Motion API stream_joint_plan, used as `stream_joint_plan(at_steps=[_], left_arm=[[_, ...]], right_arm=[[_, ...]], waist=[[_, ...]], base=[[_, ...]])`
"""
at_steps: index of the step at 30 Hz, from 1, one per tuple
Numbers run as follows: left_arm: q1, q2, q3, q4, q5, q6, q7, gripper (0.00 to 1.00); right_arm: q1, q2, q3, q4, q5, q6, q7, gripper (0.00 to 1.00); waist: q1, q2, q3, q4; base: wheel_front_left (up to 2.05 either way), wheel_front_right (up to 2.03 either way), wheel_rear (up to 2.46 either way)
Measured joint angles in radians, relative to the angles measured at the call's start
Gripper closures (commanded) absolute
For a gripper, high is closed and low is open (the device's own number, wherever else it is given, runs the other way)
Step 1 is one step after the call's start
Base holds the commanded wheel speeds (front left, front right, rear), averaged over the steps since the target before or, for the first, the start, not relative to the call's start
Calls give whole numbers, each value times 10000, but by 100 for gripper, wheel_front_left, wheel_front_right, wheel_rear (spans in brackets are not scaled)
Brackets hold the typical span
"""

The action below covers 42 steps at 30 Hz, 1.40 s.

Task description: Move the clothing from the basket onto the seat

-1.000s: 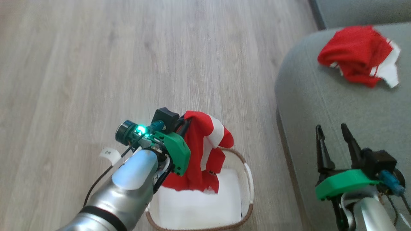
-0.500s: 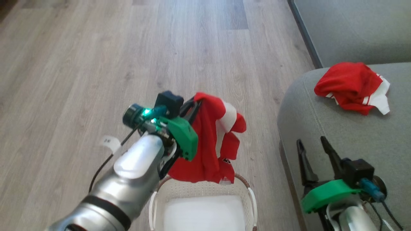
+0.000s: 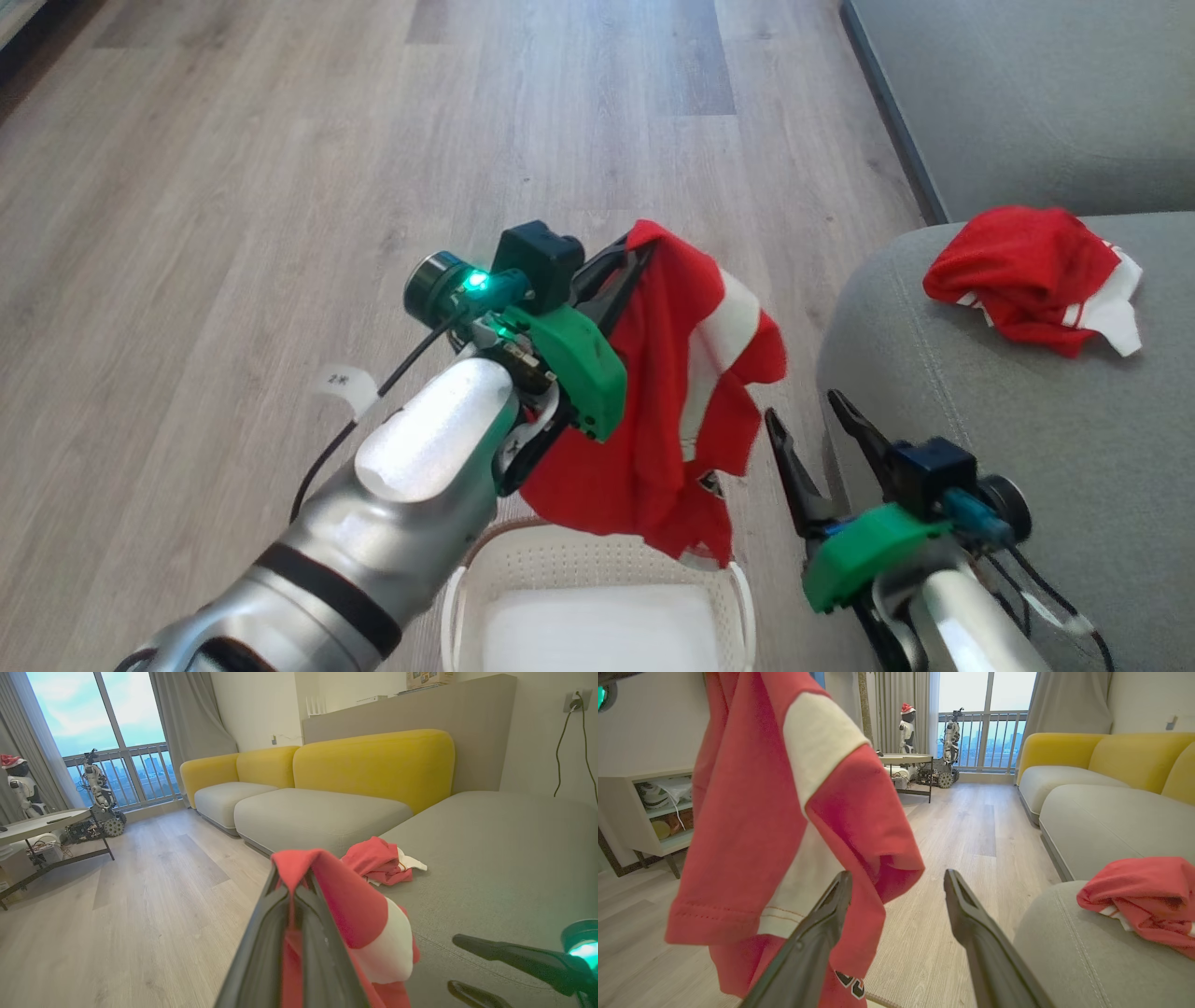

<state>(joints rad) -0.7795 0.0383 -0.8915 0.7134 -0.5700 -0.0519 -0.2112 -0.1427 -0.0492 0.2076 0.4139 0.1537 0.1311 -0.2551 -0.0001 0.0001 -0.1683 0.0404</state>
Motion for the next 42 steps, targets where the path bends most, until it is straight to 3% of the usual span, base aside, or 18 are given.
stream_joint_plan(at_steps=[12,13,15,16,18,19,29,32,33,34,42], left_arm=[[8,-6,-349,-1057,-169,146,265,100],[8,-4,-351,-1104,-169,180,265,100],[12,4,-353,-1214,-171,198,301,100],[13,6,-355,-1254,-171,236,339,100],[25,27,-355,-1294,-203,299,339,100],[39,52,-353,-1302,-257,349,339,100],[361,345,-282,-1289,-422,596,286,100],[632,378,-130,-1269,-650,623,155,41],[698,399,-88,-1262,-694,623,148,6],[738,422,-84,-1252,-692,640,144,0],[1276,481,35,-1281,-886,848,-151,0]], right_arm=[[-1764,-44,880,1310,-17,0,0,0],[-1876,-44,957,1352,-13,0,0,6],[-2046,-46,1120,1442,42,0,0,62],[-2098,-48,1214,1509,46,0,0,62],[-2166,-46,1283,1624,46,0,0,93],[-2166,-48,1283,1636,50,0,0,100],[-2169,-52,1110,1509,54,0,0,100],[-2194,-54,800,1315,-33,0,0,100],[-2212,-54,702,1243,-81,0,0,100],[-2237,-54,593,1174,-153,0,0,100],[-2421,-59,-362,669,-844,0,0,100]], waist=[[0,0,27,486],[0,0,33,522],[0,0,48,585],[0,0,55,612],[0,0,74,657],[0,0,88,671],[0,0,262,513],[0,0,312,394],[0,0,326,348],[0,0,338,298],[0,0,412,-294]], base=[[0,0,0],[0,0,0],[0,0,0],[0,0,0],[0,0,0],[0,0,0],[0,0,0],[0,0,0],[0,0,0],[0,0,0],[0,0,0]])
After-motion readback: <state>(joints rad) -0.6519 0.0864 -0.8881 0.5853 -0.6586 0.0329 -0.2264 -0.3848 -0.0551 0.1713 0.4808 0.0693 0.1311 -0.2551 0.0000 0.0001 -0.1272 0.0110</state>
